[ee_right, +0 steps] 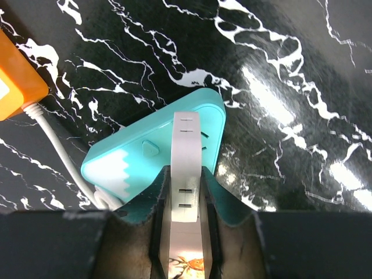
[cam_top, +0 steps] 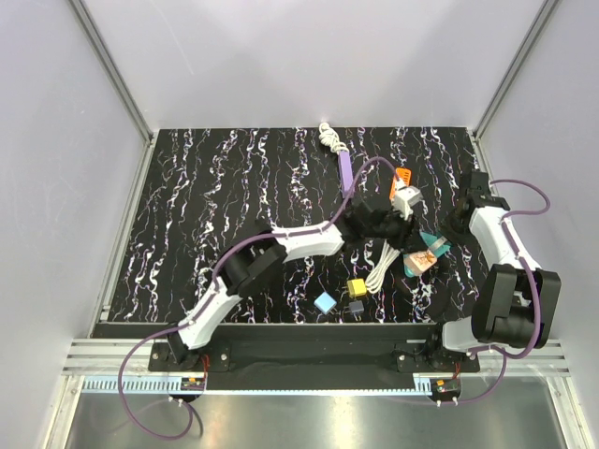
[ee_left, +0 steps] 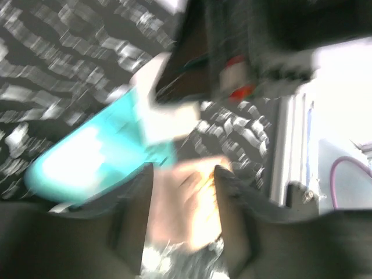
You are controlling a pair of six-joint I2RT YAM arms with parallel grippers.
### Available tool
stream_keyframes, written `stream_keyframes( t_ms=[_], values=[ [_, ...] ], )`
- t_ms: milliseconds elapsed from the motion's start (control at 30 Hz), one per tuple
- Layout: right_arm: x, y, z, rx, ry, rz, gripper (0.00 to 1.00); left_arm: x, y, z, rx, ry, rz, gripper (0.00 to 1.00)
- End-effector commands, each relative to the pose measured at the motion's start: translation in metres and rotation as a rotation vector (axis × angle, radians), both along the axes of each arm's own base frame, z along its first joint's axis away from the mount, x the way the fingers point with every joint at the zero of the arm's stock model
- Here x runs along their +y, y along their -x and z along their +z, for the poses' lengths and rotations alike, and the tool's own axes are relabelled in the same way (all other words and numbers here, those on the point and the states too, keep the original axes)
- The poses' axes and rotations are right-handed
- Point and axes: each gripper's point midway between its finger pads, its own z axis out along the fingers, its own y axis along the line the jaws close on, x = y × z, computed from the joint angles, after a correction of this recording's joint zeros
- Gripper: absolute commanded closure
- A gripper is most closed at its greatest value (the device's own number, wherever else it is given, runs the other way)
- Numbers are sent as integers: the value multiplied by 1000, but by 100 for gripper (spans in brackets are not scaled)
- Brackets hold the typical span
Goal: Pull the plug off the socket
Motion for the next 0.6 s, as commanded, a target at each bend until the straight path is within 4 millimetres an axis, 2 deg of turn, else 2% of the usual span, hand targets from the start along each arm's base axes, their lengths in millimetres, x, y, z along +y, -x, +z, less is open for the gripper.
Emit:
stream_keyframes(
  t_ms=[0,33,67,100,167,200,233,300,333,400,433,467,567],
  values=[
    [-4,-12,7,-63,45,71,100,46,-28,-10,52,-66,5,41],
    [-5,-13,8,-65,53,76,100,51,-33,-1,53,-46,5,38],
    [-7,-14,10,-67,63,83,100,56,-38,-1,66,-37,7,32],
    [-8,-13,9,-62,71,94,100,65,-47,0,91,-22,10,31],
    [-10,-14,9,-62,78,104,100,70,-55,-12,128,-25,10,31],
    [-9,-16,9,-69,74,105,100,72,-61,-10,150,-13,8,31],
    [-7,-17,9,-73,63,111,100,71,-63,-23,180,-21,4,32],
    [-5,-20,9,-83,53,118,100,66,-67,-22,184,-9,-12,32],
    [-4,-20,8,-82,44,122,100,64,-68,-33,200,-22,-9,32],
    [-3,-21,9,-88,38,126,100,60,-72,-36,211,-21,-2,29],
    [-3,-22,11,-97,41,127,100,59,-72,-44,223,-24,-6,28],
    [-2,-22,11,-101,35,134,100,55,-73,-38,218,14,-12,28],
    [0,-21,11,-102,30,140,100,51,-72,-40,226,41,-19,30]
  ],
)
